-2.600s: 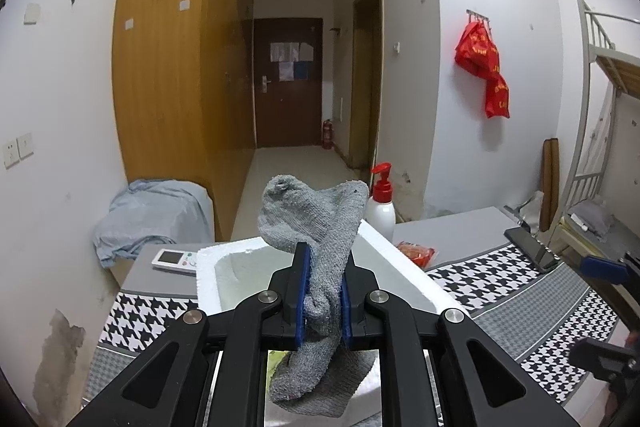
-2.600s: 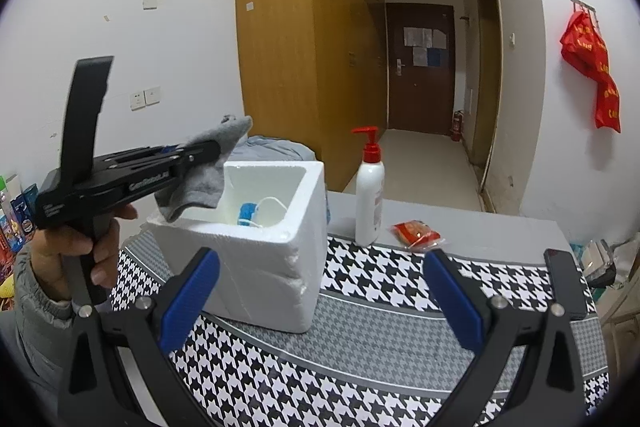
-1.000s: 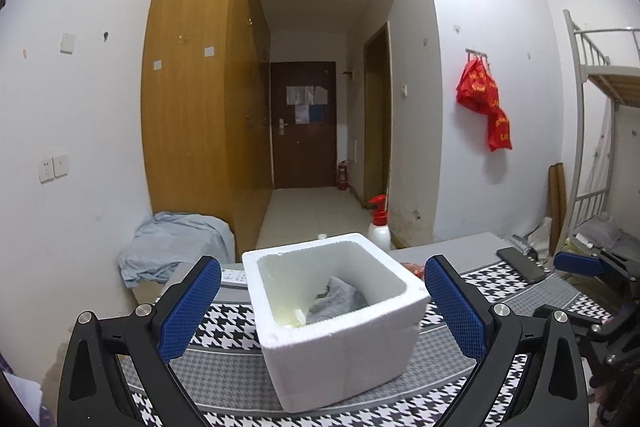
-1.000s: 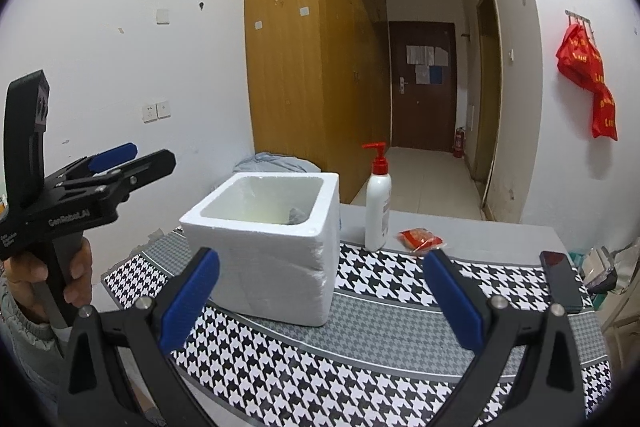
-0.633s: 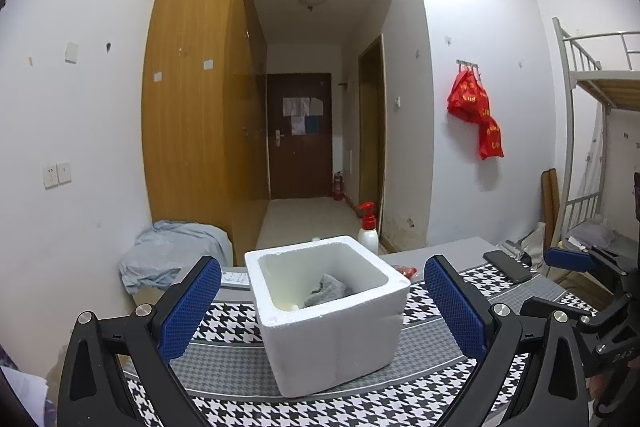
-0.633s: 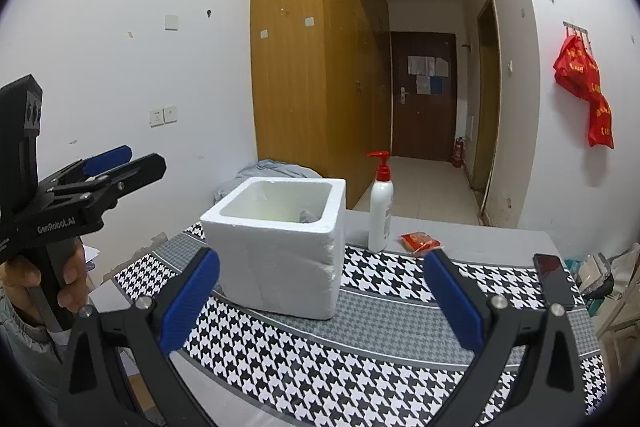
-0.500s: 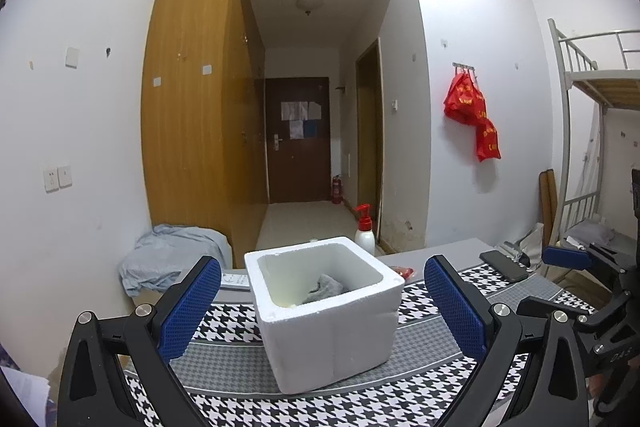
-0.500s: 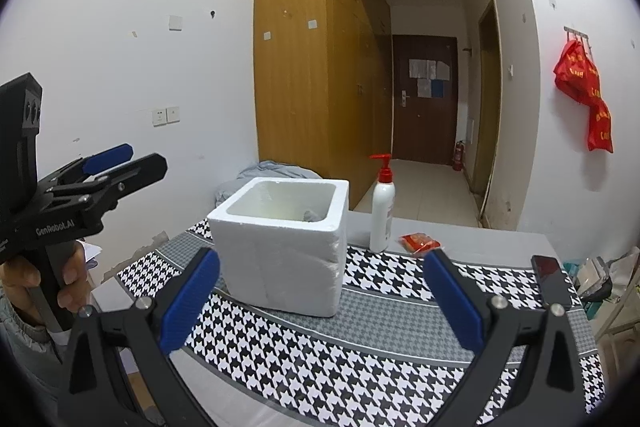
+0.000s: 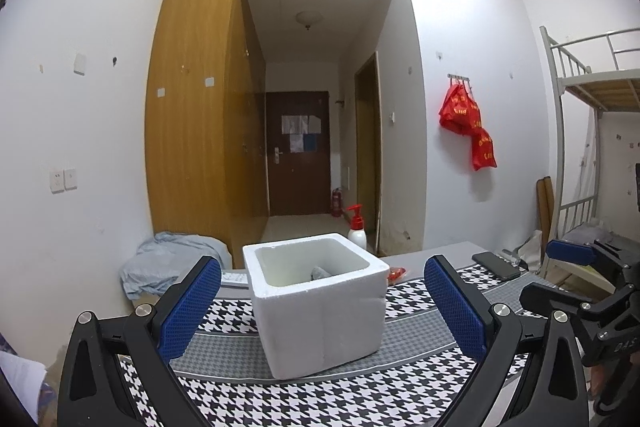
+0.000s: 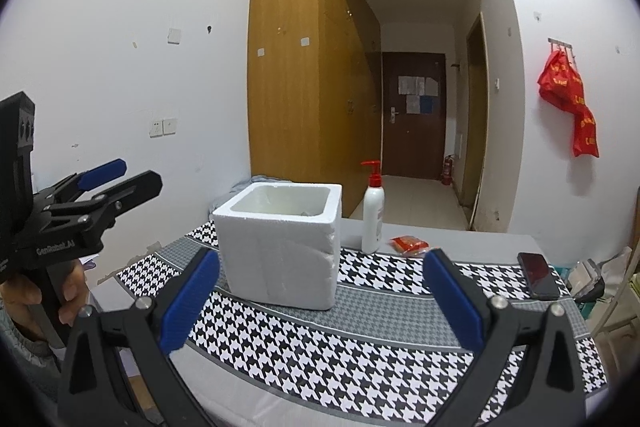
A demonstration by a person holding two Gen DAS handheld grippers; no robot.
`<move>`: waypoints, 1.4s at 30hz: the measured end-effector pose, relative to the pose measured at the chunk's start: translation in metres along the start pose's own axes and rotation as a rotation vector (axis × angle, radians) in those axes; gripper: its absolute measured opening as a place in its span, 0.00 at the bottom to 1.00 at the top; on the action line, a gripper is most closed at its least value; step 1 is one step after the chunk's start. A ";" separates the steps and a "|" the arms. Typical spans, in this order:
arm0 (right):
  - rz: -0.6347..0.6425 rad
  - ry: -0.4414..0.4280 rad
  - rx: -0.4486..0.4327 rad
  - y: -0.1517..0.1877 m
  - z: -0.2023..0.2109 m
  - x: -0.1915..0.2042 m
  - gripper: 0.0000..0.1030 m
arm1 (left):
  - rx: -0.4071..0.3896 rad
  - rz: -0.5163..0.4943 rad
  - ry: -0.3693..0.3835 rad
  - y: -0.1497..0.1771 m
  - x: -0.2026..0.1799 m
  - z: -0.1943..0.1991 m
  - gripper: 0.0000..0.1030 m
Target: Organize soft objects
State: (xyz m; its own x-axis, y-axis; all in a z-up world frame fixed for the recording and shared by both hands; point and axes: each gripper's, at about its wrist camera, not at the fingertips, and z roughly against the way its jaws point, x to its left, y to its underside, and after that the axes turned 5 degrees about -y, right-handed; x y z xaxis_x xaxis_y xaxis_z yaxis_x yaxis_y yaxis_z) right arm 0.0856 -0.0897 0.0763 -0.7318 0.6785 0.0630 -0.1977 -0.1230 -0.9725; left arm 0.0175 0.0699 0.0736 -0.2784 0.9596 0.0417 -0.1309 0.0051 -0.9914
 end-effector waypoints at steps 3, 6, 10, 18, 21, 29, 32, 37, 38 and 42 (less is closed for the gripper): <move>0.001 0.003 -0.018 0.007 0.005 0.003 1.00 | -0.009 0.001 -0.001 0.007 -0.003 0.006 0.99; 0.000 -0.007 -0.013 0.014 0.008 0.006 1.00 | -0.018 0.003 0.003 0.016 -0.006 0.012 0.99; -0.013 -0.009 -0.025 0.021 0.014 0.008 1.00 | -0.006 -0.001 0.000 0.027 -0.010 0.019 0.99; -0.035 0.007 -0.038 0.039 0.026 0.009 1.00 | -0.021 0.009 -0.031 0.045 -0.012 0.033 0.99; -0.036 0.016 -0.034 0.047 0.029 0.010 1.00 | -0.005 0.029 -0.025 0.052 -0.012 0.037 0.99; -0.056 0.008 -0.036 0.062 0.039 0.010 1.00 | 0.009 0.030 -0.038 0.068 -0.014 0.046 0.99; -0.053 0.008 -0.036 0.066 0.043 0.012 1.00 | 0.011 0.031 -0.039 0.072 -0.014 0.051 0.99; -0.055 0.007 -0.035 0.072 0.049 0.016 1.00 | 0.010 0.035 -0.035 0.077 -0.015 0.060 0.99; -0.053 0.008 -0.037 0.073 0.050 0.017 1.00 | 0.008 0.035 -0.034 0.077 -0.015 0.061 0.99; -0.044 0.012 -0.051 0.075 0.060 0.021 1.00 | -0.012 0.029 -0.049 0.078 -0.019 0.072 0.99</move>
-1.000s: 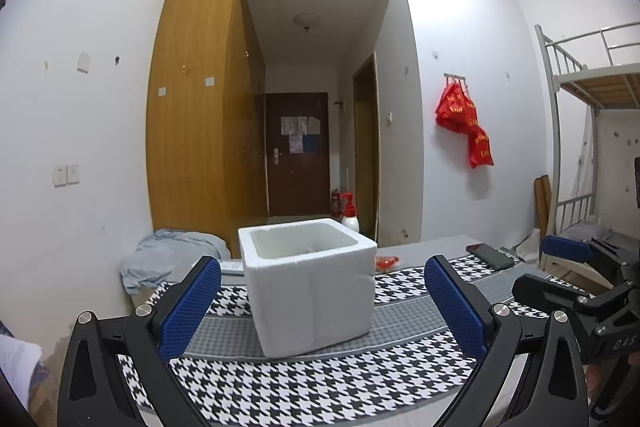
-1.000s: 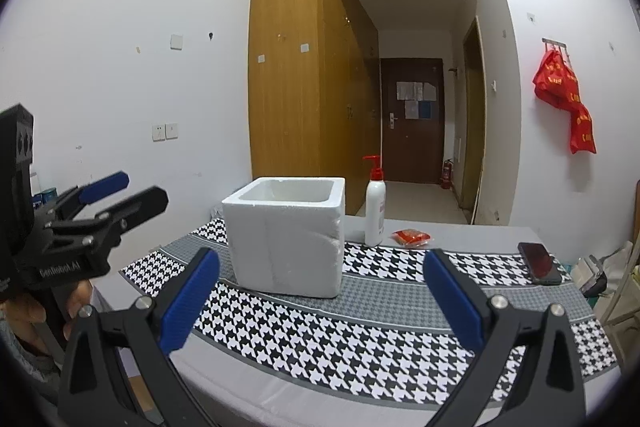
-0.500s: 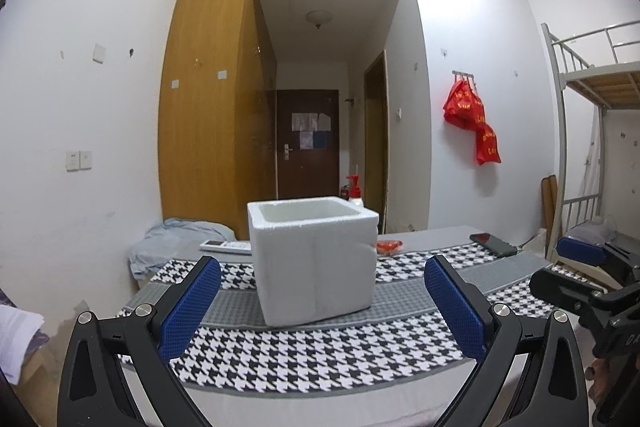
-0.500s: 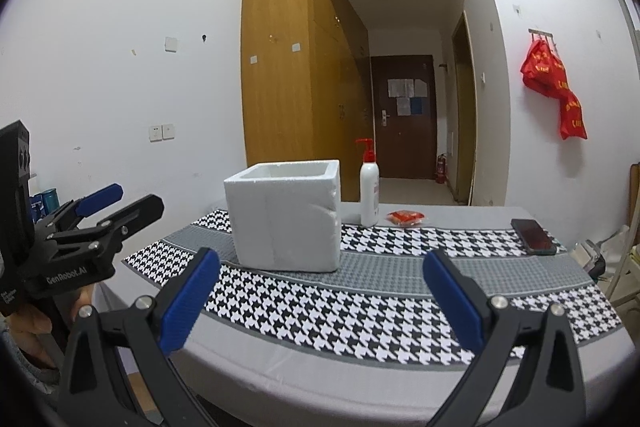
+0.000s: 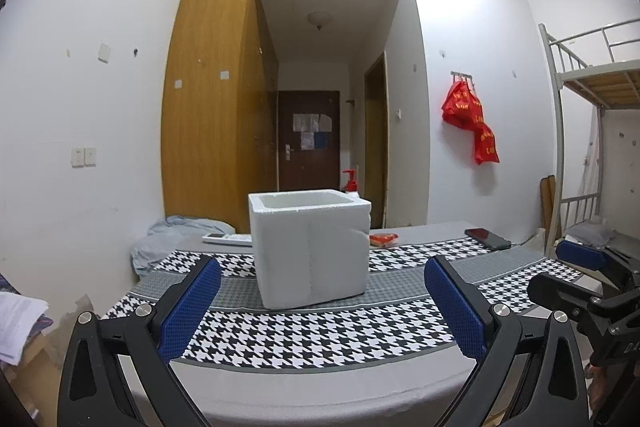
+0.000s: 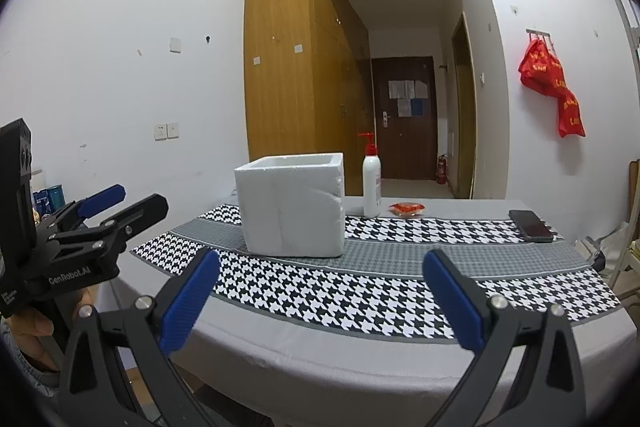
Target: Organize soft objects
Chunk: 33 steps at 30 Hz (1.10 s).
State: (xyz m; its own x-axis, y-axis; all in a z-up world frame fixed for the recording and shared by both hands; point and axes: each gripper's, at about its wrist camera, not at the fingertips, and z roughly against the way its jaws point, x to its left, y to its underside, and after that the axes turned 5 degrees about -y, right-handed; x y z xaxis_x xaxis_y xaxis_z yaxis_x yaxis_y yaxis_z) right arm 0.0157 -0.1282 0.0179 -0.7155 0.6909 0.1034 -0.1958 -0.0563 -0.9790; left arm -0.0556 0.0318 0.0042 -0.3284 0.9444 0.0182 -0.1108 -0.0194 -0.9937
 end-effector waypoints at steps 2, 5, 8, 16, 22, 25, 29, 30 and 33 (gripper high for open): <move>-0.002 0.006 -0.003 0.002 0.003 0.001 1.00 | -0.005 -0.005 -0.001 0.001 -0.002 0.005 0.99; -0.001 0.011 -0.002 0.005 0.008 0.003 1.00 | -0.011 -0.010 -0.006 0.001 -0.004 0.011 0.99; 0.005 0.011 -0.006 0.003 0.010 0.005 1.00 | -0.009 -0.020 -0.001 0.002 -0.005 0.015 0.99; 0.002 0.009 -0.008 0.000 0.005 0.003 1.00 | -0.007 -0.010 -0.008 0.000 -0.001 0.011 0.99; 0.003 0.010 0.001 0.001 0.004 0.004 1.00 | 0.010 -0.003 -0.015 0.004 0.000 0.010 0.99; 0.005 0.007 0.005 0.002 0.004 0.005 1.00 | 0.020 -0.001 -0.019 0.005 0.001 0.010 0.99; 0.009 0.007 0.002 0.002 0.005 0.007 1.00 | 0.022 0.004 -0.022 0.006 0.002 0.012 0.99; 0.007 0.009 -0.001 0.003 0.006 0.008 1.00 | 0.019 0.006 -0.024 0.006 0.002 0.013 0.99; 0.002 0.011 -0.003 0.005 0.006 0.010 1.00 | 0.016 0.016 -0.038 0.008 0.004 0.015 0.99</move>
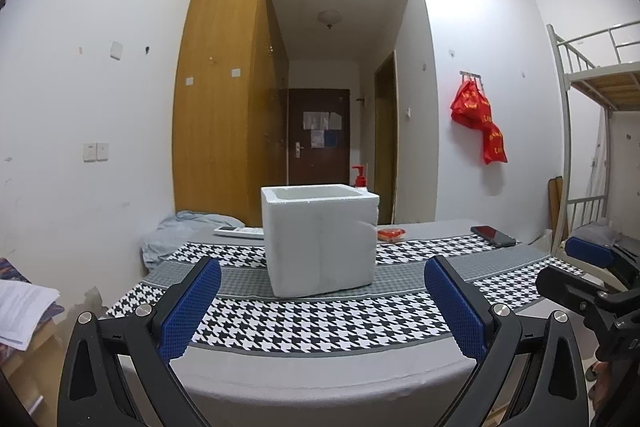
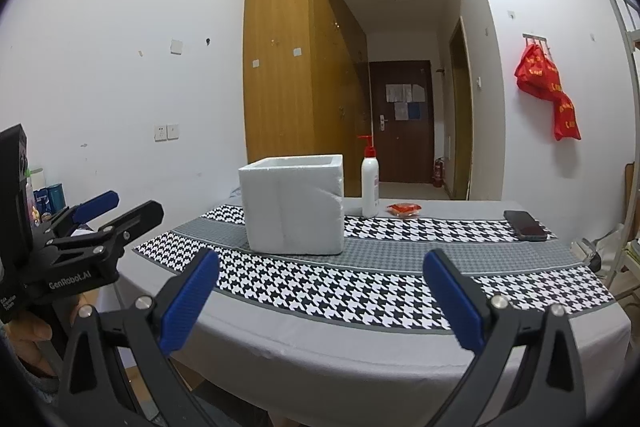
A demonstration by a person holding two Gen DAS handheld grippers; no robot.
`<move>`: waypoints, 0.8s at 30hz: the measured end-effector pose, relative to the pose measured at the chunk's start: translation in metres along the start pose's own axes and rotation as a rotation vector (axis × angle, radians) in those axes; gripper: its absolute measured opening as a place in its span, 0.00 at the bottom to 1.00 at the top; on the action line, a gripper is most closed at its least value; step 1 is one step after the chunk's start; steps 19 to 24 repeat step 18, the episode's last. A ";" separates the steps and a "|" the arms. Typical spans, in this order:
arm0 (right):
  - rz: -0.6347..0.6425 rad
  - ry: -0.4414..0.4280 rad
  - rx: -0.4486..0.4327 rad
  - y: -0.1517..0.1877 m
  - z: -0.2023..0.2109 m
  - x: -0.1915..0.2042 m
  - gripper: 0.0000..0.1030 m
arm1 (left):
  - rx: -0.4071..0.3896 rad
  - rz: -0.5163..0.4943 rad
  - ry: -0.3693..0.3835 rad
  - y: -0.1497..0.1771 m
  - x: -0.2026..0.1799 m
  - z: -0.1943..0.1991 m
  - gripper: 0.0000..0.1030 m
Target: Organize soft objects
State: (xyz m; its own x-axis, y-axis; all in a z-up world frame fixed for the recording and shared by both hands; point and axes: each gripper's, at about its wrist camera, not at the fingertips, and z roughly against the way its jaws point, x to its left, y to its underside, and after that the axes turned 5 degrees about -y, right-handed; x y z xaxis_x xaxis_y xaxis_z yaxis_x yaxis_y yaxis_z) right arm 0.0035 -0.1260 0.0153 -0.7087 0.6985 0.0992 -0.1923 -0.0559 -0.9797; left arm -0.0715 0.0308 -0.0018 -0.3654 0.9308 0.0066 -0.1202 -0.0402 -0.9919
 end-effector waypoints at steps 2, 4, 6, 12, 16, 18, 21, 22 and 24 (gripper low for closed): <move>0.007 0.003 0.004 0.001 -0.001 0.002 1.00 | 0.005 0.005 -0.005 0.001 0.001 0.000 0.99; 0.015 0.007 0.008 0.000 -0.001 0.004 1.00 | 0.006 0.003 -0.007 0.001 0.001 0.000 0.99; 0.015 0.003 0.006 0.000 0.000 0.004 1.00 | 0.004 0.000 -0.004 0.001 0.000 0.002 0.99; 0.015 0.009 0.012 0.000 -0.001 0.003 1.00 | 0.006 -0.002 -0.001 0.002 0.001 0.003 0.99; 0.015 0.011 0.011 0.000 -0.001 0.004 1.00 | -0.001 -0.002 -0.004 0.002 0.001 0.004 0.99; 0.014 0.009 0.011 -0.001 -0.001 0.004 1.00 | -0.002 -0.002 -0.003 0.002 0.001 0.005 0.99; 0.014 0.009 0.011 -0.001 -0.001 0.004 1.00 | -0.002 -0.002 -0.003 0.002 0.001 0.005 0.99; 0.014 0.009 0.011 -0.001 -0.001 0.004 1.00 | -0.002 -0.002 -0.003 0.002 0.001 0.005 0.99; 0.014 0.009 0.011 -0.001 -0.001 0.004 1.00 | -0.002 -0.002 -0.003 0.002 0.001 0.005 0.99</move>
